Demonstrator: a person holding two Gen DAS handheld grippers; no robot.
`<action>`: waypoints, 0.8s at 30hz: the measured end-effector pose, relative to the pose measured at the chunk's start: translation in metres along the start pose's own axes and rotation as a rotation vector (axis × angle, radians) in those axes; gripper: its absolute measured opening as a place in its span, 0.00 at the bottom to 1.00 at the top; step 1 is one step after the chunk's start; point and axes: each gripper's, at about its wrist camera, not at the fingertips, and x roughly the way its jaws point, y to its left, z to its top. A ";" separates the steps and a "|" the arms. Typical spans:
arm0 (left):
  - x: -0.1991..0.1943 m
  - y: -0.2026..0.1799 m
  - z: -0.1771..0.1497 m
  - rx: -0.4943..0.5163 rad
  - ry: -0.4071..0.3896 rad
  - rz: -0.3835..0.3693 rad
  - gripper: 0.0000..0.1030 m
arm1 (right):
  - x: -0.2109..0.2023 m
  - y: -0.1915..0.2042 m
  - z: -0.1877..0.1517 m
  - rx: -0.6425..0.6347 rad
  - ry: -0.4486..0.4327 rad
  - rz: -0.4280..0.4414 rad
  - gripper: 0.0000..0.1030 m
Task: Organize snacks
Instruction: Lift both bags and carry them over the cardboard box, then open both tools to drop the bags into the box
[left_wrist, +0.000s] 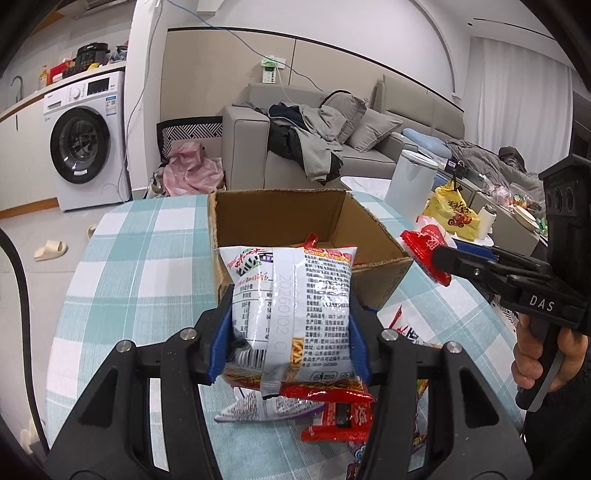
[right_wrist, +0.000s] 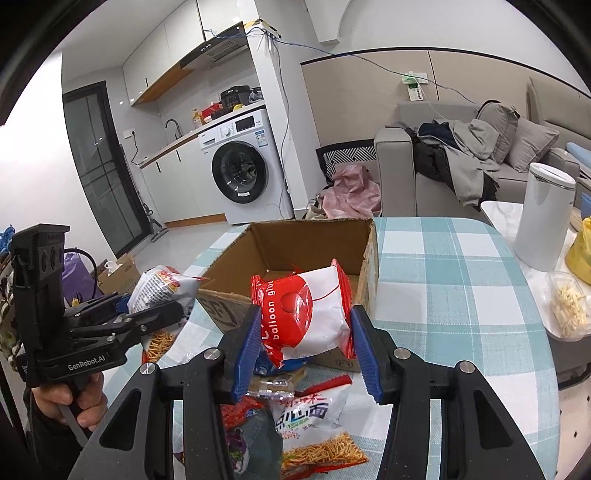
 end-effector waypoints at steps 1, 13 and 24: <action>0.001 -0.001 0.003 0.001 -0.003 0.002 0.48 | 0.001 0.001 0.001 -0.003 0.001 0.000 0.47; 0.025 0.009 0.032 -0.038 -0.024 0.014 0.48 | 0.025 0.000 0.016 0.039 0.010 0.011 0.47; 0.067 0.016 0.052 -0.043 -0.016 0.040 0.48 | 0.053 -0.009 0.032 0.104 0.017 0.030 0.47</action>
